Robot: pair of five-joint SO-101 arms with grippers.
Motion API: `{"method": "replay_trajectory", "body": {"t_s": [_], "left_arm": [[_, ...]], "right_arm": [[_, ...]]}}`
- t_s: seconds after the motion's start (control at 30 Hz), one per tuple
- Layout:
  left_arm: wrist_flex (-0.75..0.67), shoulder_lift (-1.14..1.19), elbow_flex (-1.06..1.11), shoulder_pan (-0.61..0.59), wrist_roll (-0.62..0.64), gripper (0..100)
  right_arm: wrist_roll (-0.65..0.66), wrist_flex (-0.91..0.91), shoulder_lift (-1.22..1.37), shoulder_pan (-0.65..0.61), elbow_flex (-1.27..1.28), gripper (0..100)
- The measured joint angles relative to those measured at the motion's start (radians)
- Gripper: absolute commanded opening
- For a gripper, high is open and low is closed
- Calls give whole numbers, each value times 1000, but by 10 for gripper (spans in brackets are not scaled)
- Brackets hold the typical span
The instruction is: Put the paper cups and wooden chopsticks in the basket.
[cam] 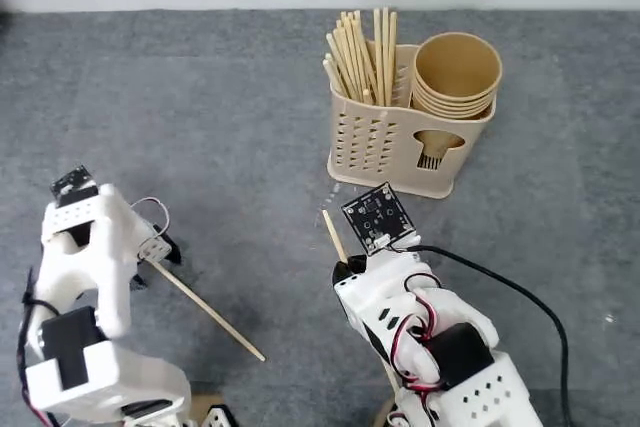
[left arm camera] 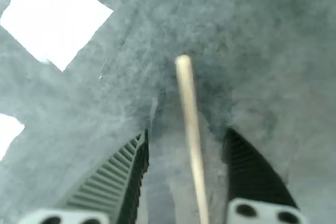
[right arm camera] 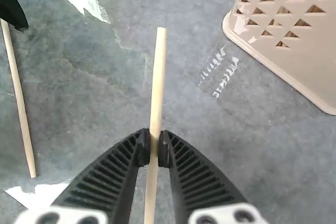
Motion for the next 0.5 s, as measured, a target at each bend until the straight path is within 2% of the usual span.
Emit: {"method": "replay_trajectory", "body": {"t_s": [0.03, 0.27, 0.5], "left_arm": [[-11, -3, 2, 0, 0, 9], [-77, -17, 54, -2, 0, 12], [-78, -25, 55, 29, 12, 12]], "right_arm": [[0, 0, 0, 0, 0, 8], [0, 0, 0, 0, 0, 8], [0, 0, 0, 0, 0, 8]]}}
